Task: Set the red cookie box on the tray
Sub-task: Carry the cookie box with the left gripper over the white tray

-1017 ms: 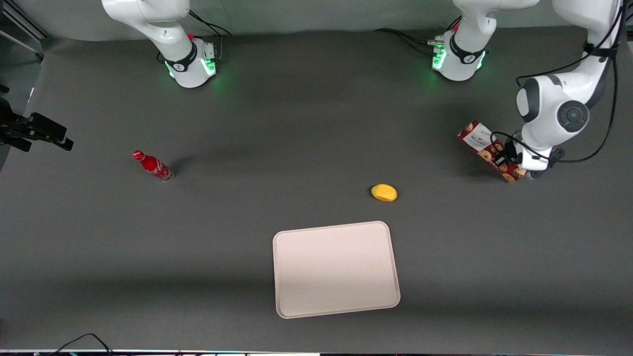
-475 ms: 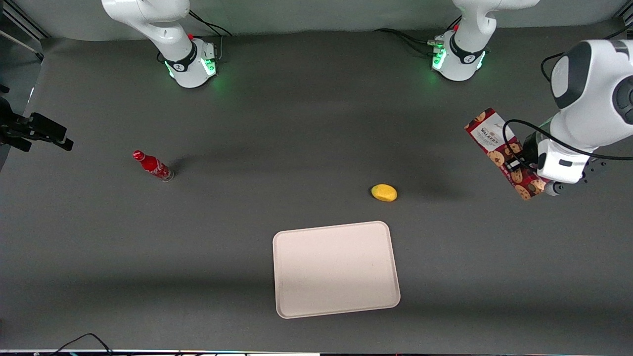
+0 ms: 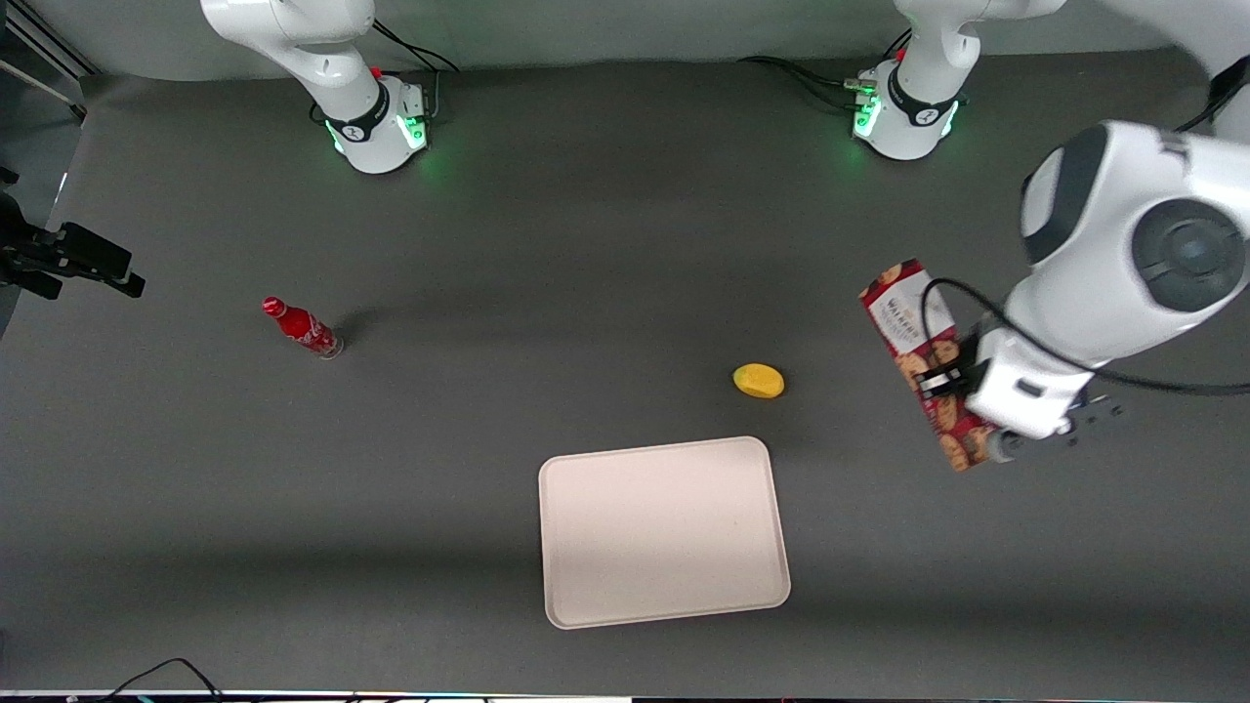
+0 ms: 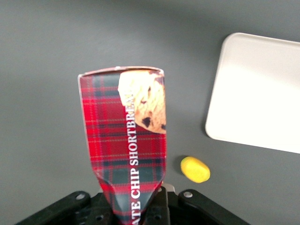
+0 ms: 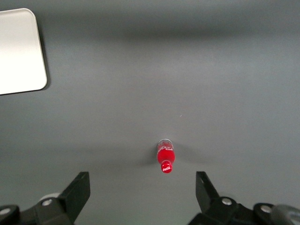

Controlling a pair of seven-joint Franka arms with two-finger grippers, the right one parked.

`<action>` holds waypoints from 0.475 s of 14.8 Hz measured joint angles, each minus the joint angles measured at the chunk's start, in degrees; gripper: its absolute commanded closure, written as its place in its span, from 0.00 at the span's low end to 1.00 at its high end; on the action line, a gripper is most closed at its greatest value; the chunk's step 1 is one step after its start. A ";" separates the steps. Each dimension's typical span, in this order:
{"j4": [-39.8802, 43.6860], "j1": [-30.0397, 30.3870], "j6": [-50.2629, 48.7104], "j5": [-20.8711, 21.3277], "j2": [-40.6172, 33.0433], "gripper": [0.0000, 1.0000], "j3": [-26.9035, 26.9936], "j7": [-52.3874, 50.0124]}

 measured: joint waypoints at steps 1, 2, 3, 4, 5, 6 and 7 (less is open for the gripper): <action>3.00 -0.16 0.07 2.63 3.19 1.00 -2.50 -0.02; 6.08 -0.44 0.18 5.13 6.56 1.00 -4.90 -0.06; 9.28 -0.88 0.47 7.08 10.09 1.00 -6.89 -0.07; 11.96 -1.29 1.58 8.13 13.28 1.00 -8.23 0.23; 13.65 -1.69 3.29 8.82 15.83 1.00 -9.05 1.04; 14.78 -2.26 5.02 9.74 18.09 1.00 -9.37 1.81; 15.46 -2.89 6.48 10.58 20.09 1.00 -9.43 2.16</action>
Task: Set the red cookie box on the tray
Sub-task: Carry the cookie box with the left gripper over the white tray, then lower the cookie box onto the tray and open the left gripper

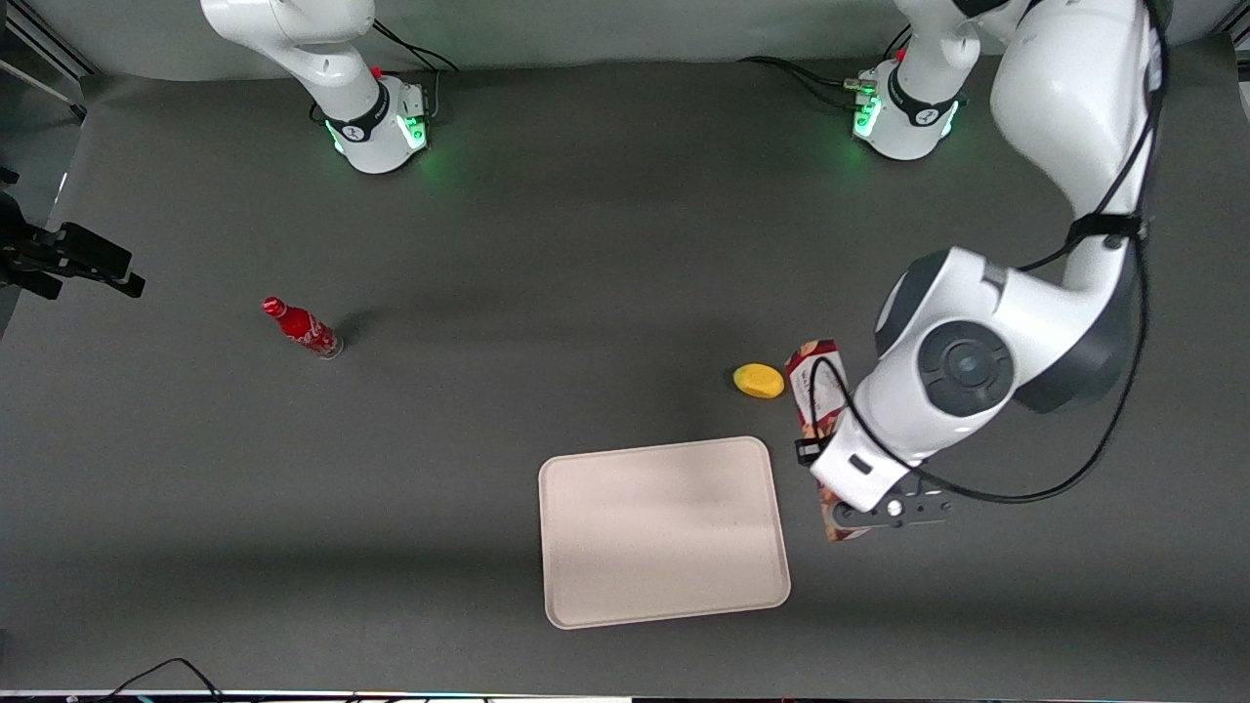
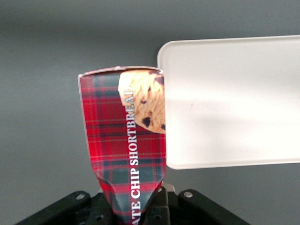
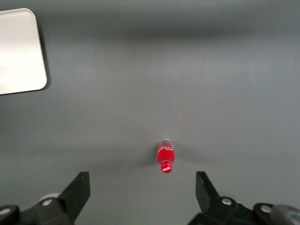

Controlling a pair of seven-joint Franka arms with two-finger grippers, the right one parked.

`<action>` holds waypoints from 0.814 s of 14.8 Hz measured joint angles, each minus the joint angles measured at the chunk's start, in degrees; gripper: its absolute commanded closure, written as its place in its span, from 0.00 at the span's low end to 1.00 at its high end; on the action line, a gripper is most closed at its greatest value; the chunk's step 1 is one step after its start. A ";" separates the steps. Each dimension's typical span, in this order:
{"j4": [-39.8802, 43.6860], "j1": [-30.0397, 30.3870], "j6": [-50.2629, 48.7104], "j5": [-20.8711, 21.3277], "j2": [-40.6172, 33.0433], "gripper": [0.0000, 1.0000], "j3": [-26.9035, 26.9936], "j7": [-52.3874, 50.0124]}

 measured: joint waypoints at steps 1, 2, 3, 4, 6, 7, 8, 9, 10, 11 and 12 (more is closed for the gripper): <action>0.47 -0.51 1.68 0.50 1.74 1.00 -0.04 0.24; 0.83 -0.87 3.05 0.73 3.21 1.00 -0.05 0.41; 1.02 -1.18 4.29 0.83 4.48 1.00 -0.06 0.44; 1.15 -1.62 5.88 0.87 5.78 1.00 -0.05 0.42; 1.68 -2.75 9.57 0.95 8.37 1.00 0.12 -0.23; 1.91 -3.21 11.17 0.99 9.50 1.00 0.35 -0.96; 2.13 -3.52 12.66 1.04 10.56 1.00 0.71 -1.73; 2.36 -3.64 14.18 1.05 11.46 1.00 1.18 -2.03; 2.43 -3.67 15.83 1.06 12.26 1.00 1.86 -2.21; 2.47 -3.68 17.55 1.10 13.10 1.00 2.76 -2.26; 2.54 -3.73 19.52 1.22 14.11 1.00 3.73 -2.26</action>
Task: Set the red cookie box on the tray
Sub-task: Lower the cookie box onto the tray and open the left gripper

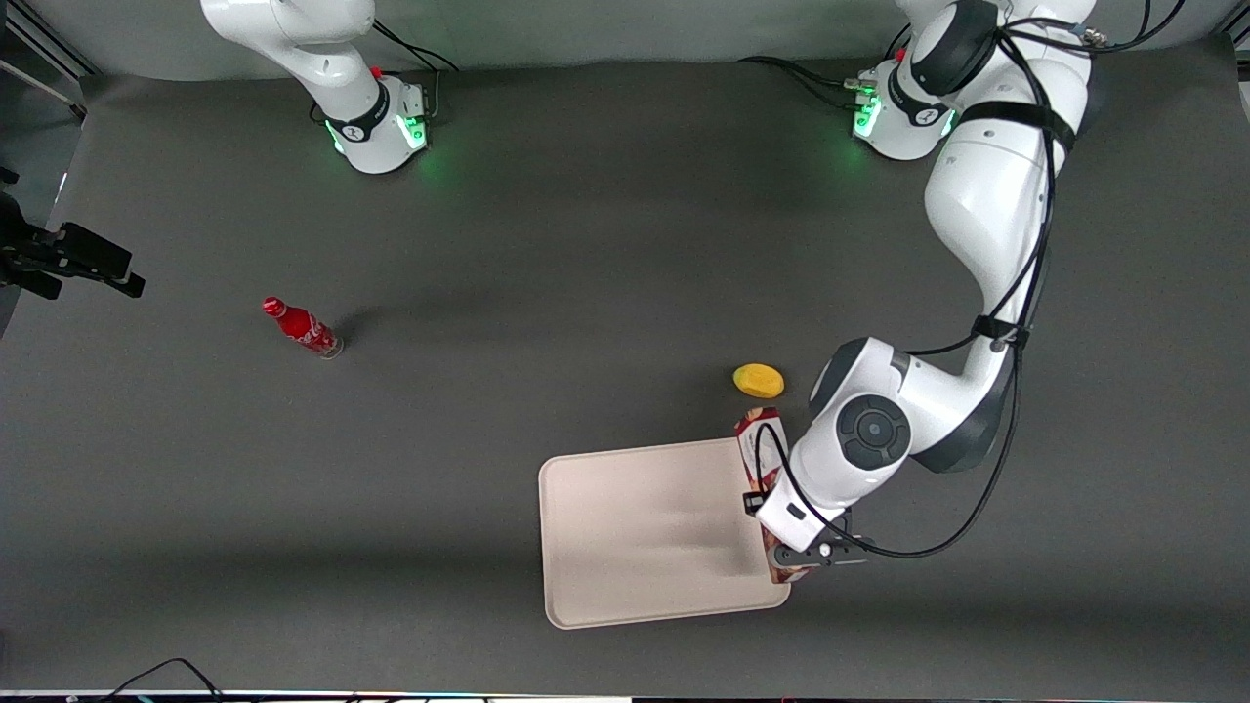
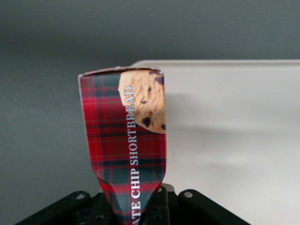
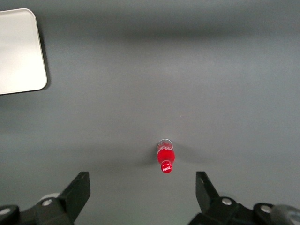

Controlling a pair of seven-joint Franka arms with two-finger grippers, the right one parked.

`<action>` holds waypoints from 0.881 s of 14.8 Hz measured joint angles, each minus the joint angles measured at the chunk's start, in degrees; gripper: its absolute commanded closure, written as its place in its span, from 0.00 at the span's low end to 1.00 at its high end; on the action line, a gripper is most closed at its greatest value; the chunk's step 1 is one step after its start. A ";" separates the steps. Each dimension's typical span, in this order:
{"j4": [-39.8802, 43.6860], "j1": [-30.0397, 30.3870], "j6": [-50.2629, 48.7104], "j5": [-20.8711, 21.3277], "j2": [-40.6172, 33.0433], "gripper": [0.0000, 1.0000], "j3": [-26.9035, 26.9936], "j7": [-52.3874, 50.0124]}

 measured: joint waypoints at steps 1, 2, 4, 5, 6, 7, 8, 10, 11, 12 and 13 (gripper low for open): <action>0.19 -0.18 1.79 0.15 1.12 1.00 0.85 0.00; 0.65 -0.79 3.33 0.42 2.25 1.00 1.90 0.02; 1.48 -2.96 5.17 0.59 3.73 1.00 4.32 0.02; 1.69 -3.85 5.89 0.61 4.13 1.00 5.05 0.00; 2.06 -4.48 6.18 0.64 4.42 0.07 5.38 -0.03; 2.27 -4.83 6.46 0.66 4.54 0.00 5.57 -0.08; 2.30 -4.94 6.60 0.79 4.55 0.00 5.68 -0.09; 2.32 -5.27 6.49 3.83 4.54 0.00 6.31 -0.10; 2.39 -5.53 6.07 5.42 4.54 0.00 6.67 -0.13; 2.58 -5.69 5.58 5.96 4.54 0.00 6.91 -0.44; 2.93 -5.68 5.40 5.90 4.49 0.00 7.13 -1.27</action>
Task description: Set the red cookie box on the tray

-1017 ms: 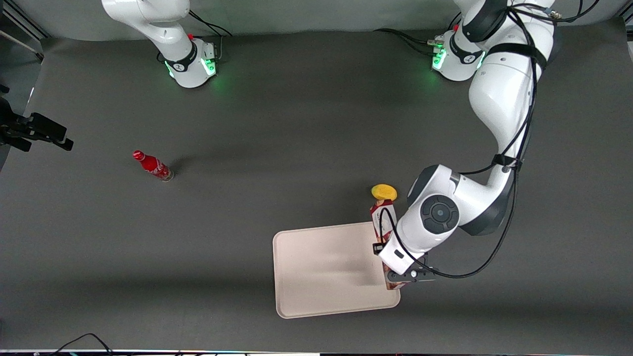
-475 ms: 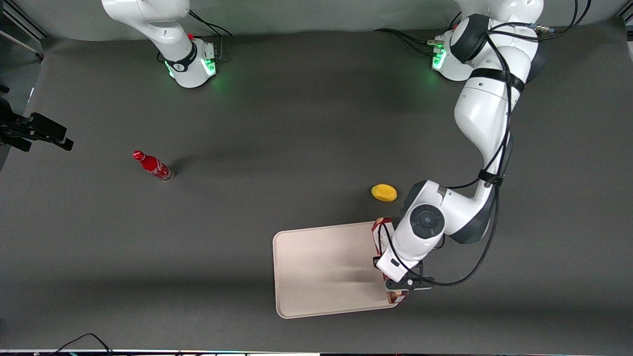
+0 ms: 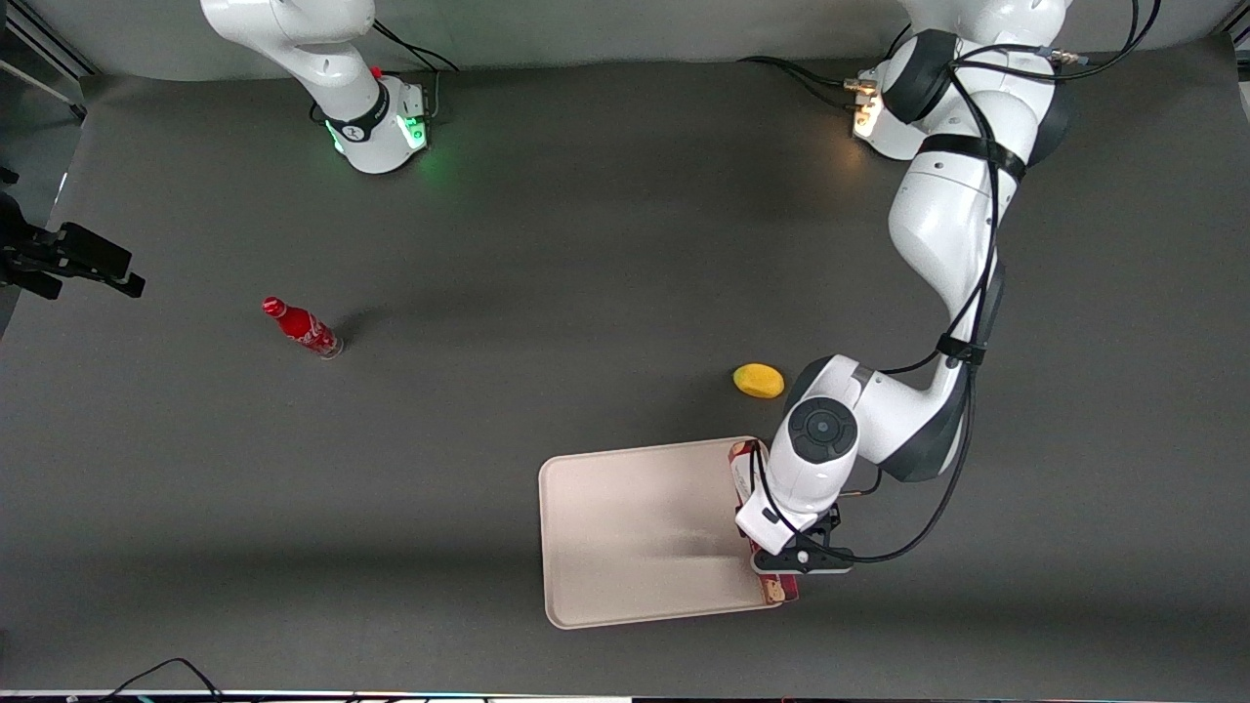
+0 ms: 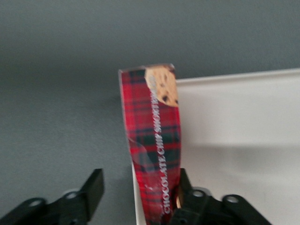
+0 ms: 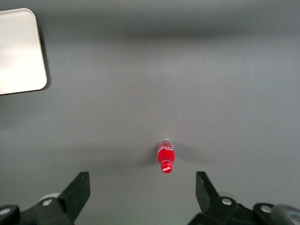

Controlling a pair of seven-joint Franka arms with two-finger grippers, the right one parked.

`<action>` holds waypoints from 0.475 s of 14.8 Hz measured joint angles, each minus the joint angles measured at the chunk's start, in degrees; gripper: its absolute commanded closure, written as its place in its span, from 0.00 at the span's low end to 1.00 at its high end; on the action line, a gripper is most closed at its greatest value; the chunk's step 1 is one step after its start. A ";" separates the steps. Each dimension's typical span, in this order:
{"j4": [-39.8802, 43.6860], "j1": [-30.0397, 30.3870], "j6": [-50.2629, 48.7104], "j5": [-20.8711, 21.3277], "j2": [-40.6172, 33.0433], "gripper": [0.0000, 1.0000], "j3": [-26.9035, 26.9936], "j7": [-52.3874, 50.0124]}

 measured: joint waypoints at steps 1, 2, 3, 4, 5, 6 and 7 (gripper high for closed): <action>0.46 0.18 -0.31 -0.56 -0.18 0.00 0.26 -0.67; 1.20 0.57 -1.96 -1.65 -0.57 0.00 0.43 -0.97; 1.77 1.10 -4.84 -2.96 -1.49 0.00 0.47 -0.97; 2.28 1.64 -8.30 -4.25 -2.81 0.00 0.49 -0.97; 2.56 2.19 -11.85 -5.84 -4.57 0.00 0.49 -0.97; 2.80 2.64 -15.14 -7.43 -6.43 0.00 0.54 -0.94; 2.92 3.02 -18.75 -8.69 -8.51 0.00 0.60 -0.92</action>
